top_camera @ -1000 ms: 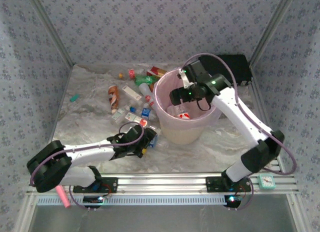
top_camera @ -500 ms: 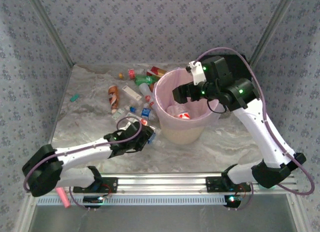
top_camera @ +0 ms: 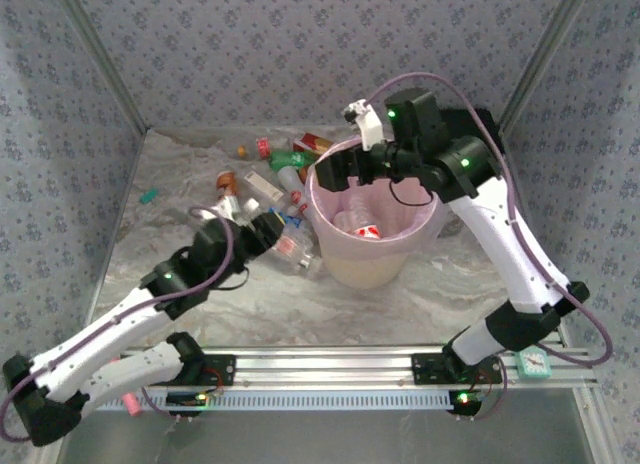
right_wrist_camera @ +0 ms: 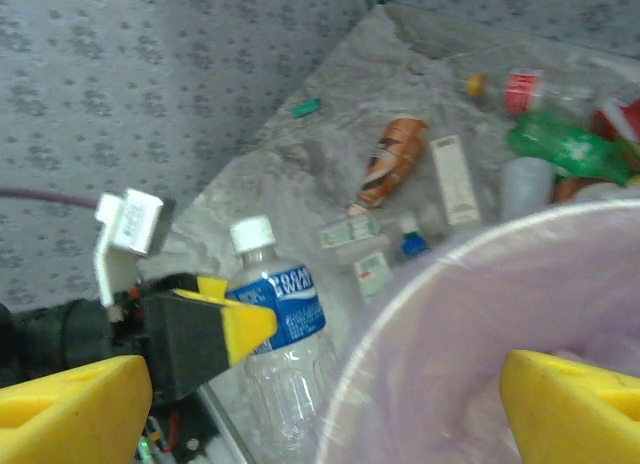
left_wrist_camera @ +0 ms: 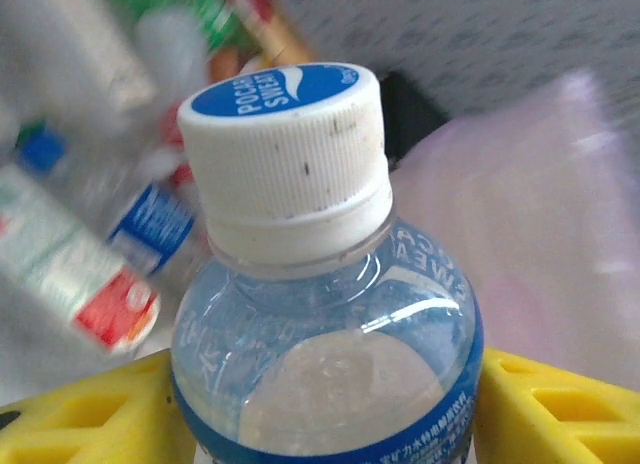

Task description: Put the plastic bottles in the bin

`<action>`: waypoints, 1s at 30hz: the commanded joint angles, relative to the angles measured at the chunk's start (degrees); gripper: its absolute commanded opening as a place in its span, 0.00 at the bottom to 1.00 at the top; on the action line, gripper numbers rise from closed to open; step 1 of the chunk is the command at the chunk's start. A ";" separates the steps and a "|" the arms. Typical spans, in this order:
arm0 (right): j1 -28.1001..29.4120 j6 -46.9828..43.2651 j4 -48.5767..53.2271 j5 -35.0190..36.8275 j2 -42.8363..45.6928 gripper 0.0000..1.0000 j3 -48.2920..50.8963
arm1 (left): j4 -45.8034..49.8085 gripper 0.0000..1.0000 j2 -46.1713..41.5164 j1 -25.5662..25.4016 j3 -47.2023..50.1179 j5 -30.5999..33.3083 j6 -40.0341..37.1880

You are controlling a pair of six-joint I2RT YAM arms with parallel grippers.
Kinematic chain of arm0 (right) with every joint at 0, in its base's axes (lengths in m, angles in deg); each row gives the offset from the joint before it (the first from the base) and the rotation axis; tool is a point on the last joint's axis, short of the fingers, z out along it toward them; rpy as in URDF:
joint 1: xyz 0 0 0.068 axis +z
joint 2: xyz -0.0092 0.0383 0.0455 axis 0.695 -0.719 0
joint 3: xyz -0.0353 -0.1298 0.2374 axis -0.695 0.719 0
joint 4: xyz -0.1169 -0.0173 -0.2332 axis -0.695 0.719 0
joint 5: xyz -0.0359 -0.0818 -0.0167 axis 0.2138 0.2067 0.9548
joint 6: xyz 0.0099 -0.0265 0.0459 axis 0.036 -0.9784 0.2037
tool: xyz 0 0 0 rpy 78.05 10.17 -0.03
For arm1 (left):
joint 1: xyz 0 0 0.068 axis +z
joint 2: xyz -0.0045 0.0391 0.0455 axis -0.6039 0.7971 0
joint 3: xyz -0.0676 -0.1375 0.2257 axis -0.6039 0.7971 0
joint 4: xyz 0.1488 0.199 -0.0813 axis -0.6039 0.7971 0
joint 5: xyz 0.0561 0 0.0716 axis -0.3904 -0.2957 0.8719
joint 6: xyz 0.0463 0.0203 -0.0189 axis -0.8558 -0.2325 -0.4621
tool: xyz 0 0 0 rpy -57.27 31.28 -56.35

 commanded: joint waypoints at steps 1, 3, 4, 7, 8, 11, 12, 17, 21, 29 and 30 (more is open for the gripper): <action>2.21 1.91 -1.49 -5.10 -3.47 0.92 -4.20 | -2.84 0.65 -0.94 2.81 -6.62 -8.30 -18.48; 3.28 1.92 -1.26 -5.85 -5.72 0.92 -6.77 | -4.28 0.65 -0.36 3.07 -8.60 -12.42 -22.04; 3.73 1.86 -1.09 -6.43 -6.97 0.92 -8.14 | -5.80 0.65 0.06 3.08 -9.28 -14.92 -23.87; 4.55 2.09 -1.86 -9.62 -9.45 0.93 -10.58 | -7.24 0.64 2.60 3.12 -12.33 -21.80 -28.17; 4.55 2.36 -2.38 -10.95 -9.97 0.93 -10.88 | -6.92 0.63 3.49 3.12 -13.42 -23.62 -29.46; 4.56 2.63 -3.04 -12.80 -11.31 0.93 -11.81 | -6.36 0.62 6.47 3.13 -16.48 -29.30 -32.48; 4.47 2.71 -2.95 -13.16 -11.77 0.93 -11.92 | -6.20 0.61 7.16 3.13 -17.28 -30.63 -33.39; 4.34 2.25 -2.12 -14.83 -12.82 0.90 -11.62 | -5.47 0.61 8.46 3.13 -19.91 -30.43 -36.66; 3.88 2.10 -1.99 -13.96 -12.92 0.73 -11.27 | -6.08 0.61 9.31 3.19 -20.96 -29.61 -37.28; 2.49 2.61 -4.03 -12.88 -11.95 0.54 -10.00 | -6.18 0.70 10.43 3.20 -21.44 -26.42 -37.30; 2.31 2.78 -4.52 -12.57 -11.79 0.52 -9.92 | -6.25 0.74 10.43 3.22 -21.22 -25.34 -37.33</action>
